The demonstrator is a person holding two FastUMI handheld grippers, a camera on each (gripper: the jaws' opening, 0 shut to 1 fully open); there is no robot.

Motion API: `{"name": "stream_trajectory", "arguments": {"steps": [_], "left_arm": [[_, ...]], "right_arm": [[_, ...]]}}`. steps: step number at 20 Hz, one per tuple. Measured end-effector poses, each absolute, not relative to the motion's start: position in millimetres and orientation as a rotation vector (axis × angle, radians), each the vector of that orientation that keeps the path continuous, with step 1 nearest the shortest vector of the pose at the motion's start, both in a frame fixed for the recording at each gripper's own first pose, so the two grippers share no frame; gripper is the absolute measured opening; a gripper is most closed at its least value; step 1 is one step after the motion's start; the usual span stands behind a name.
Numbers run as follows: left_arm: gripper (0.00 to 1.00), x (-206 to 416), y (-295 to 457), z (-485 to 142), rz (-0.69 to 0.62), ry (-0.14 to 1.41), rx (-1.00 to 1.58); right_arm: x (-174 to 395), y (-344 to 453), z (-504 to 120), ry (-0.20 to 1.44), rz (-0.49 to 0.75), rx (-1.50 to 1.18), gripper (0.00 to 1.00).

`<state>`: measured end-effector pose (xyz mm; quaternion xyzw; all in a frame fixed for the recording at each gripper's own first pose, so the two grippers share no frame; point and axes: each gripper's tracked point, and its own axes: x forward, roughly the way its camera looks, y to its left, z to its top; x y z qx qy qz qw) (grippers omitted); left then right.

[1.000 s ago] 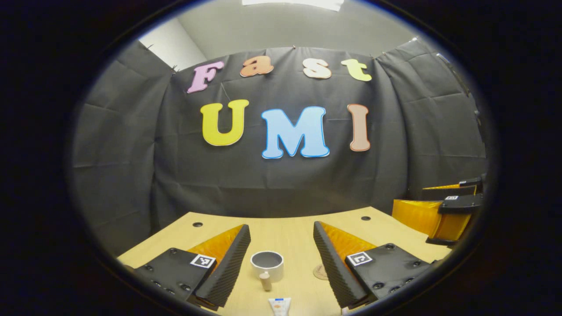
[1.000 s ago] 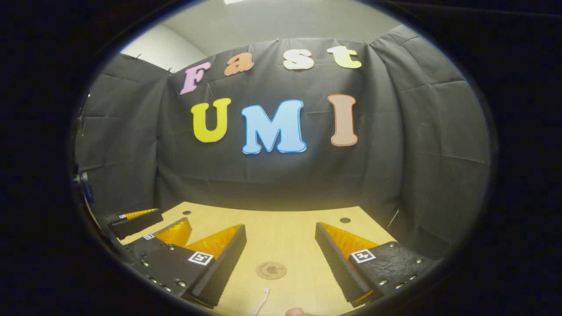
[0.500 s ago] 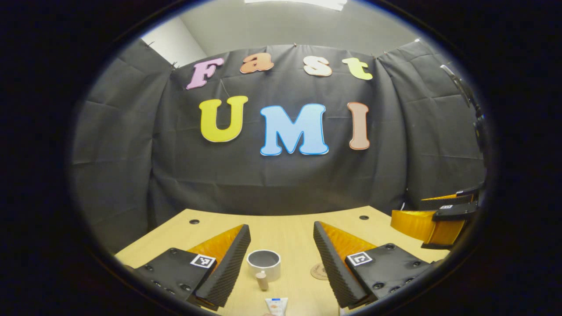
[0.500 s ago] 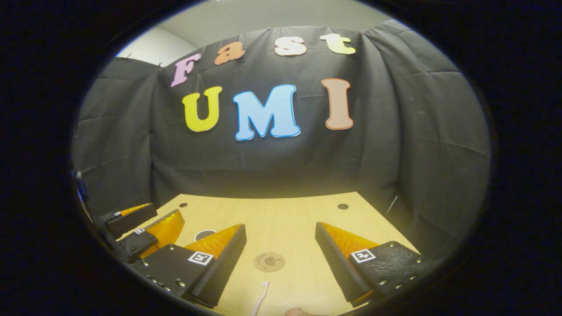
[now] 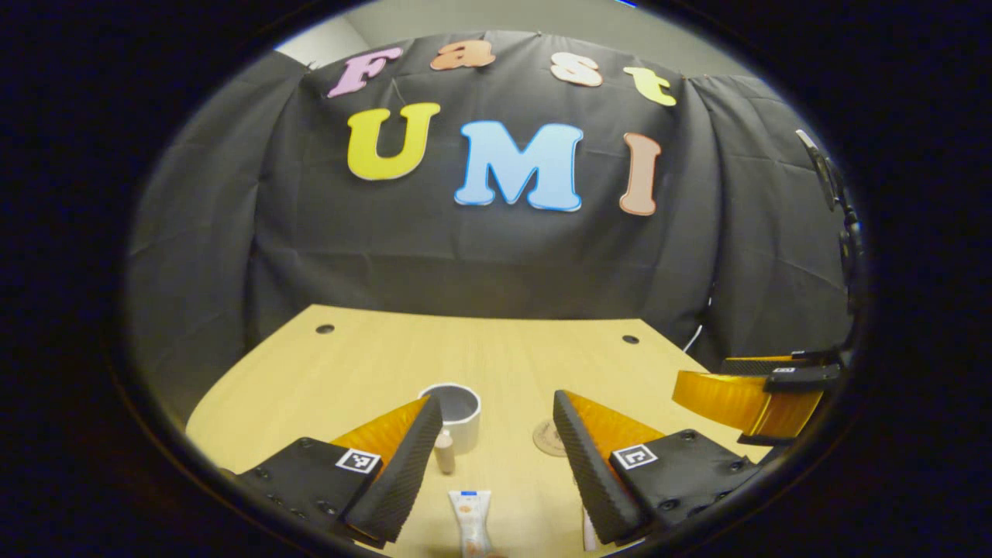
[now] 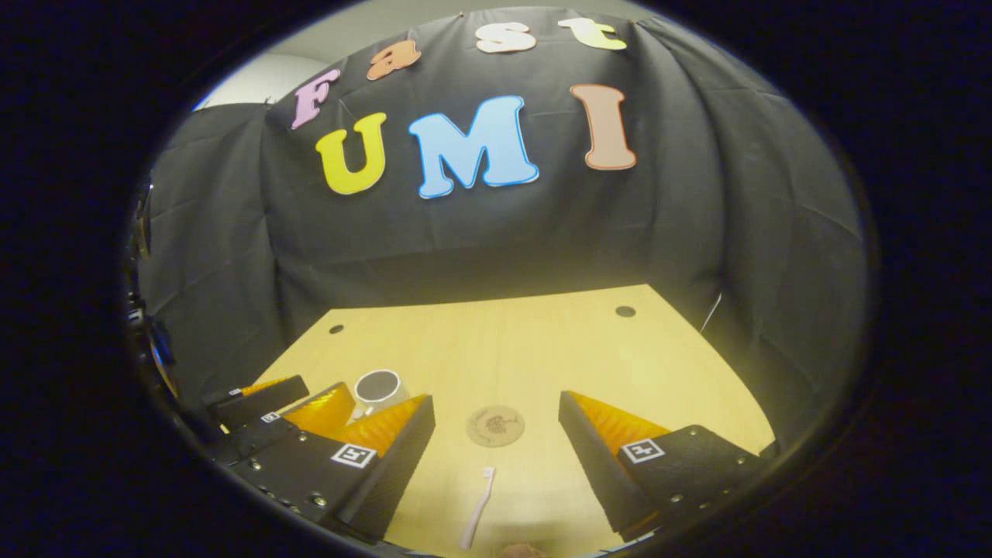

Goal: Put the toothbrush and toothpaste on the desktop into the cup, then pick up the cup and place it on the coaster on the desktop.

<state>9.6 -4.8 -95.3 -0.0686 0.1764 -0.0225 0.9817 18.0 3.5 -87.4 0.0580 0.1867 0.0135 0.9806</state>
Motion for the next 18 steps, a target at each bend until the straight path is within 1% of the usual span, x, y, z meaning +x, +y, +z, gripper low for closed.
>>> {"name": "stream_trajectory", "arguments": {"steps": [7,13,18], "left_arm": [[0.94,1.4,1.7,-160.3,-0.019,0.593,-0.161],[0.94,-15.9,2.8,-209.8,-0.014,0.782,-0.186],[0.94,-41.4,3.3,-247.3,-0.032,0.986,-0.205]], "right_arm": [[13.6,13.1,-133.5,0.558,0.053,0.147,0.99],[2.2,15.1,-181.4,0.741,0.04,0.143,0.99],[-10.3,22.2,-219.4,0.902,0.03,0.124,0.99]]}}
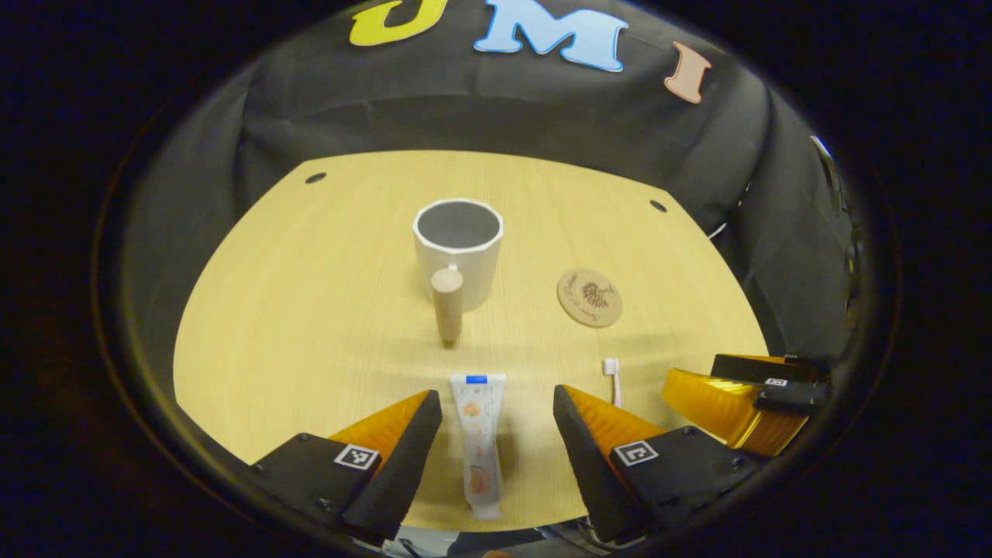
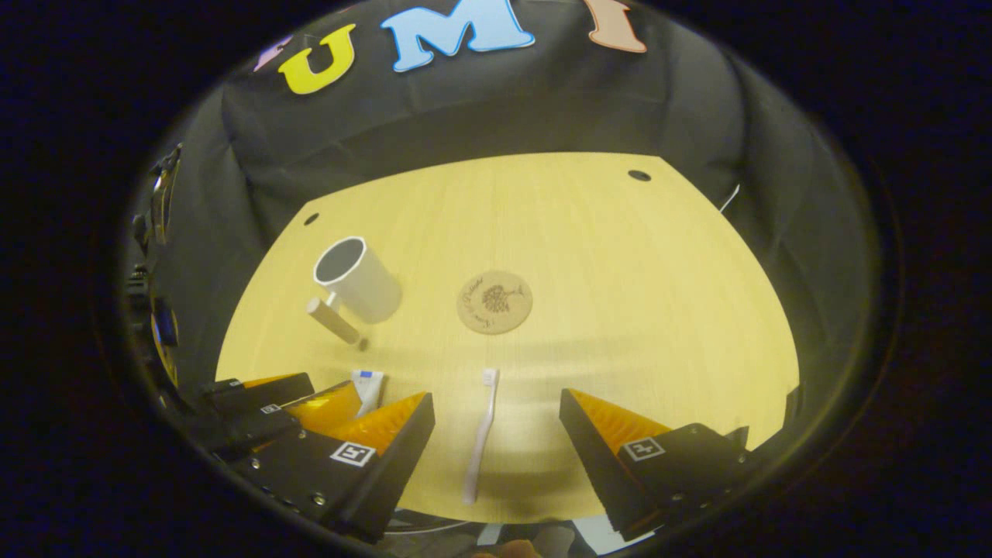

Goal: Put the toothbrush and toothpaste on the desktop into the cup, then pick up the cup and place it on the coaster on the desktop.

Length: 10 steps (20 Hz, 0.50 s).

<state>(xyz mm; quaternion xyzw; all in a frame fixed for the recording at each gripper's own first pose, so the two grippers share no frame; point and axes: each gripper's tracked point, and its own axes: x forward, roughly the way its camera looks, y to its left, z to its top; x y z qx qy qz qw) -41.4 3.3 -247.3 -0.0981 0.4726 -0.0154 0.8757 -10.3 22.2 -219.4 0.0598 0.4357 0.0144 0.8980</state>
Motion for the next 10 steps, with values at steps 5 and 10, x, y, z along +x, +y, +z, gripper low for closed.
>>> {"name": "stream_trajectory", "arguments": {"steps": [5,10], "left_arm": [[0.95,-50.9,13.8,-272.8,-0.01,1.132,-0.205],[0.95,-59.4,18.8,-301.0,-0.034,1.253,-0.171]], "right_arm": [[-21.3,32.9,-252.2,1.04,0.037,0.084,0.99],[-23.6,42.1,-278.0,1.151,0.032,0.054,0.99]]}}
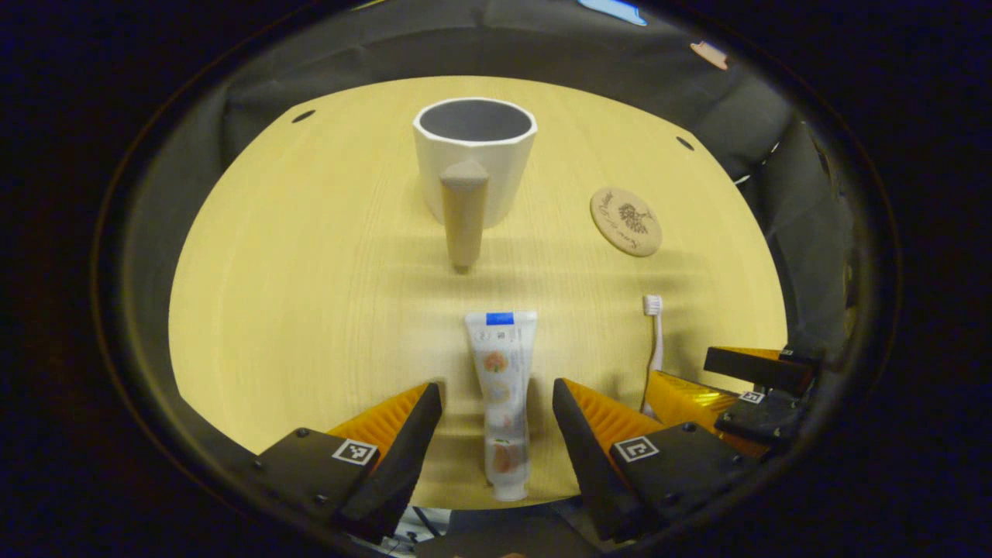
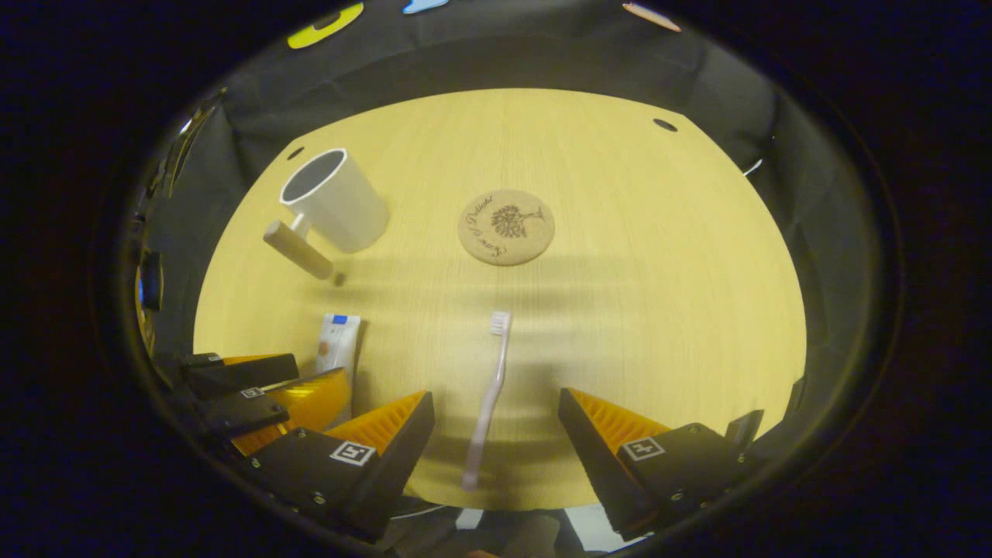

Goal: Put the toothbrush and toothpaste on the desktop into the cup, then pick up the cup and place it on the coaster on the desktop.

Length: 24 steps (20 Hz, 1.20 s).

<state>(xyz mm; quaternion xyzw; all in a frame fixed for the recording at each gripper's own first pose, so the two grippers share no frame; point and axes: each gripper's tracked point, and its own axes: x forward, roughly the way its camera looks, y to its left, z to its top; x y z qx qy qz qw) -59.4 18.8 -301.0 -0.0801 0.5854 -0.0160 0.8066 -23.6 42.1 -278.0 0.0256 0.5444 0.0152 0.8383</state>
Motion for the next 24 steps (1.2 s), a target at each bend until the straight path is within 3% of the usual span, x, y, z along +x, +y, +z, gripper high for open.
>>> {"name": "stream_trajectory", "arguments": {"steps": [3,4,6,7,9,11,12,14,17,19,20,24], "left_arm": [[0.95,-64.7,16.1,-311.9,-0.056,1.306,-0.175],[0.95,-65.2,15.6,-313.8,-0.063,1.318,-0.172],[0.96,-65.6,21.9,-319.2,-0.057,1.333,-0.149],[0.91,-64.8,24.2,-319.9,-0.057,1.332,-0.14],[0.82,-64.3,24.5,-319.0,-0.06,1.333,-0.138],[0.77,-63.3,25.8,-319.5,-0.064,1.331,-0.112],[0.77,-62.5,26.1,-320.1,-0.063,1.326,-0.103],[0.65,-62.2,27.5,-320.9,-0.065,1.325,-0.092],[0.52,-62.0,27.7,-320.7,-0.058,1.32,-0.106],[0.46,-61.5,30.1,-321.0,-0.054,1.322,-0.095],[0.38,-62.9,29.8,-320.2,-0.063,1.321,-0.086],[0.33,-62.8,30.5,-319.7,-0.073,1.308,-0.063]], "right_arm": [[-24.1,49.5,-291.3,1.201,0.044,0.017,0.98],[-25.7,54.0,-294.1,1.219,0.056,0.022,0.83],[-26.8,53.3,-300.5,1.246,0.045,0.01,0.72],[-29.5,53.3,-302.4,1.26,0.046,0.01,0.68],[-31.5,53.4,-306.0,1.281,0.039,0.011,0.69],[-34.1,56.9,-310.9,1.305,0.044,0.015,0.49],[-35.3,53.6,-310.4,1.317,0.037,0.0,0.5],[-34.9,53.6,-310.5,1.318,0.033,-0.001,0.39],[-33.6,49.7,-310.8,1.311,0.008,-0.016,0.39],[-36.1,51.9,-312.5,1.324,0.024,0.014,0.16],[-34.3,51.4,-311.8,1.318,0.022,0.024,0.16],[-32.5,52.9,-315.3,1.297,0.031,0.067,0.16]]}}
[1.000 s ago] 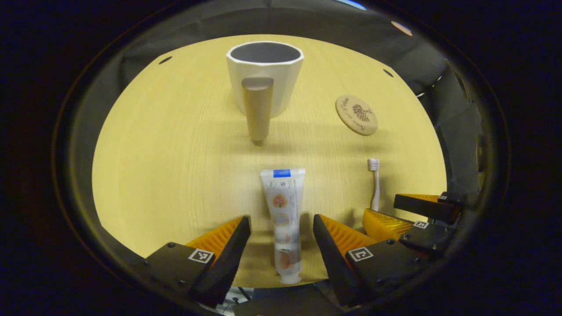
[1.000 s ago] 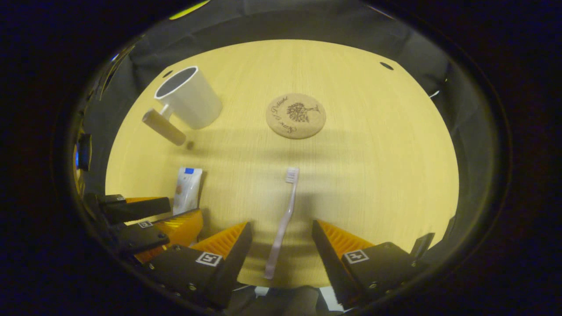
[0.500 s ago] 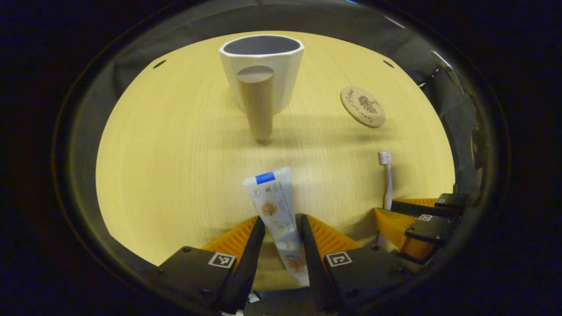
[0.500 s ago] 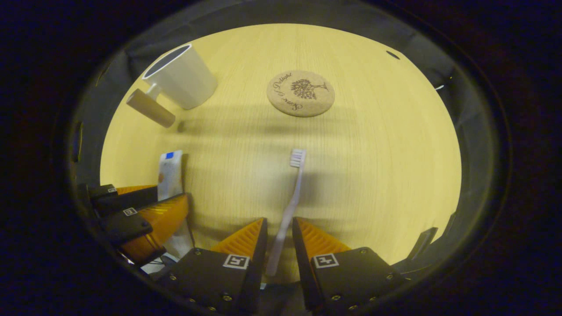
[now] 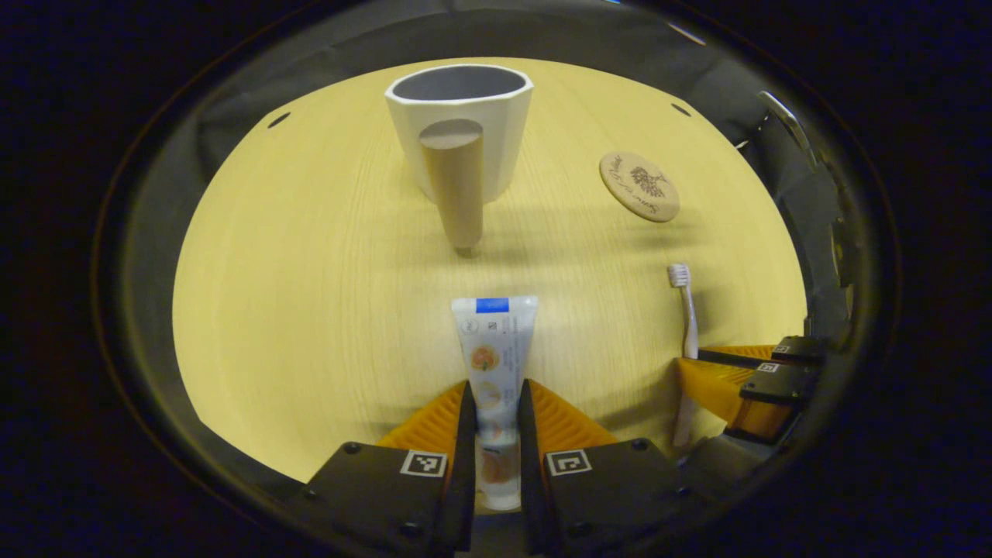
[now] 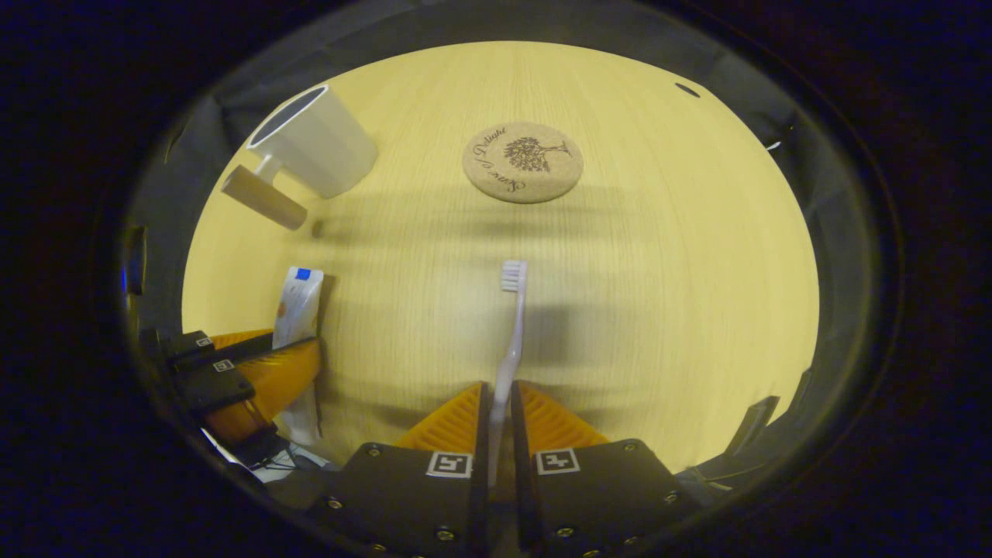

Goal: Put the toothbrush and toothpaste on the desktop into the cup, then pick up the cup and place it on the coaster on the desktop.

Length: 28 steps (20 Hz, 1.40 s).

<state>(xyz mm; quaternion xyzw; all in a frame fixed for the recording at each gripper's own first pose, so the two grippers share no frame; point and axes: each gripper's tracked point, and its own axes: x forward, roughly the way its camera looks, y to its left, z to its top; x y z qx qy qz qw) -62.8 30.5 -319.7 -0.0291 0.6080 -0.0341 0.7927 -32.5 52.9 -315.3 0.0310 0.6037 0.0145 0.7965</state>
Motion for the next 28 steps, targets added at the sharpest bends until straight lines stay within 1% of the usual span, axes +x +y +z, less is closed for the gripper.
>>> {"name": "stream_trajectory", "arguments": {"steps": [1,3,4,7,10,11,15,19,25,28], "left_arm": [[0.32,-62.8,30.7,-320.0,-0.076,1.303,-0.065],[0.32,-59.8,30.2,-319.0,-0.067,1.28,-0.082],[0.24,-59.8,30.4,-318.7,-0.061,1.279,-0.098],[0.25,-59.6,33.2,-316.0,-0.04,1.248,-0.148],[0.25,-58.6,34.9,-309.1,-0.023,1.192,-0.186],[0.24,-58.0,35.0,-306.6,-0.021,1.177,-0.19],[0.24,-59.6,33.1,-293.1,-0.017,1.125,-0.213],[0.25,-56.8,33.6,-260.5,-0.005,1.036,-0.261],[0.24,-40.7,51.3,-189.2,0.034,0.821,-0.298],[0.25,-28.3,61.5,-162.8,0.049,0.72,-0.302]], "right_arm": [[-39.6,54.5,-310.9,1.311,0.046,0.063,0.08],[-40.5,54.8,-310.7,1.296,0.062,0.055,0.09],[-40.6,54.8,-310.0,1.287,0.067,0.053,0.08],[-43.5,61.2,-311.0,1.273,0.103,0.086,0.09],[-37.5,57.6,-299.0,1.18,0.113,0.058,0.08],[-32.9,57.2,-291.0,1.154,0.118,0.053,0.04],[-33.8,58.5,-274.7,1.107,0.145,0.057,0.04],[-26.1,50.3,-250.5,1.034,0.147,0.064,0.04],[-1.9,33.6,-204.4,0.858,0.142,0.059,0.04],[6.3,29.9,-189.6,0.797,0.147,0.054,0.04]]}}
